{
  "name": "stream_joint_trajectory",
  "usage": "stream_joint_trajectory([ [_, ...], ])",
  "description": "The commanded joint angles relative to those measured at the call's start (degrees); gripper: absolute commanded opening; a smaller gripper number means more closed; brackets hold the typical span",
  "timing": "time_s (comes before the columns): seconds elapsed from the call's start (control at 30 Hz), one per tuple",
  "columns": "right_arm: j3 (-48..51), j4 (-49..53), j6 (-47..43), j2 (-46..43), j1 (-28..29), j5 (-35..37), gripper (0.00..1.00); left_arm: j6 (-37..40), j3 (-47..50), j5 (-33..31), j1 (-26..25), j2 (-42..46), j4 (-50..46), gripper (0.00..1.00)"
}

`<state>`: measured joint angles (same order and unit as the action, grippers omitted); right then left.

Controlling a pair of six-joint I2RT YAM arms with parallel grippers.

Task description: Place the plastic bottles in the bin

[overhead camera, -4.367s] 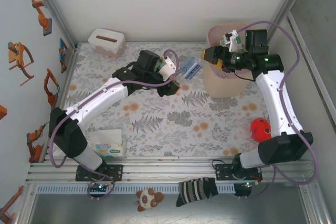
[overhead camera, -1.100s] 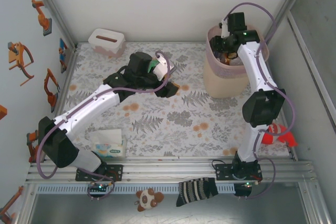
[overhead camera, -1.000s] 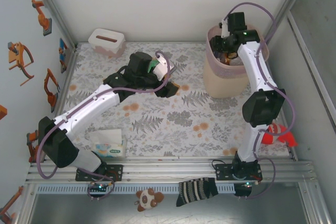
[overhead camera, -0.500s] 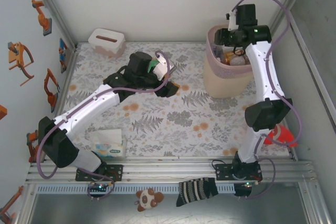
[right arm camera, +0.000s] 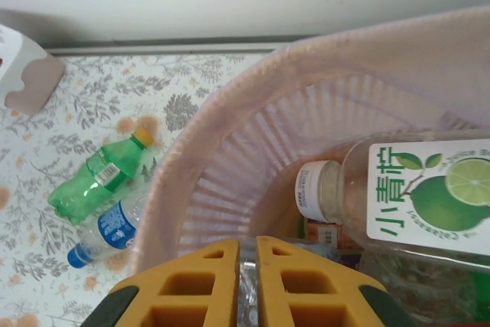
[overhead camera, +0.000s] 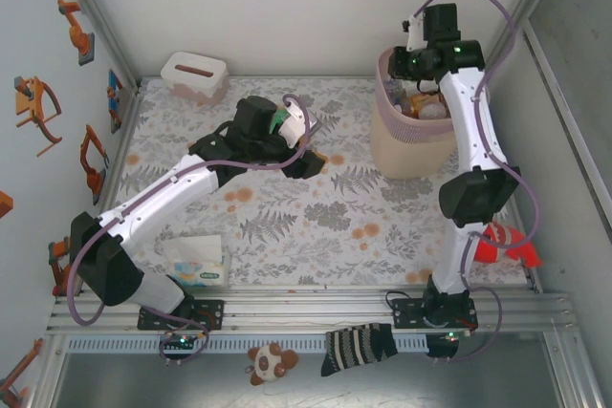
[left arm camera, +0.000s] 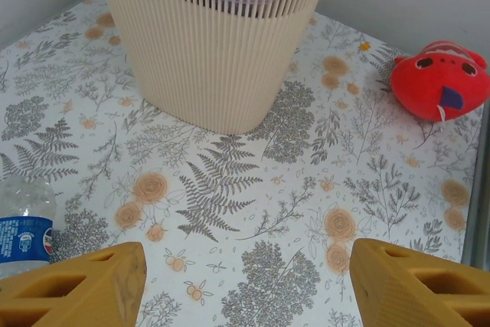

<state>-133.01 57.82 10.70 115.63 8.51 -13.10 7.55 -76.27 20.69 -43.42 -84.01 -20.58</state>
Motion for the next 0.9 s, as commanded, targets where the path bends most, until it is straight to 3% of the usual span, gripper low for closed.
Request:
stream_joint_trajectory([
  [0.0,4.02,1.58,0.22,0.03,0.19,-1.25,0.11,-0.69,0.88,-0.46,0.29,2.04,0.09,0.70],
  [0.17,15.67,-2.27,0.58,-2.36,0.19,3.12,0.10,-1.06,2.25,-1.00,0.45,2.17,1.46,0.70],
  [0.5,7.23,0.84,0.90,-5.08,0.19,4.37,0.14,-1.45,2.27,-1.44,0.78,1.86,1.53,0.70],
  [0.63,8.03,1.23,0.38,-9.70,0.01,7.35,0.21,-1.75,2.35,-1.18,0.88,1.43,2.16,0.70],
  [0.87,11.76,5.46,-0.18,-15.93,-0.78,12.18,0.22,-1.80,1.86,-0.03,0.83,0.29,2.80,0.70],
])
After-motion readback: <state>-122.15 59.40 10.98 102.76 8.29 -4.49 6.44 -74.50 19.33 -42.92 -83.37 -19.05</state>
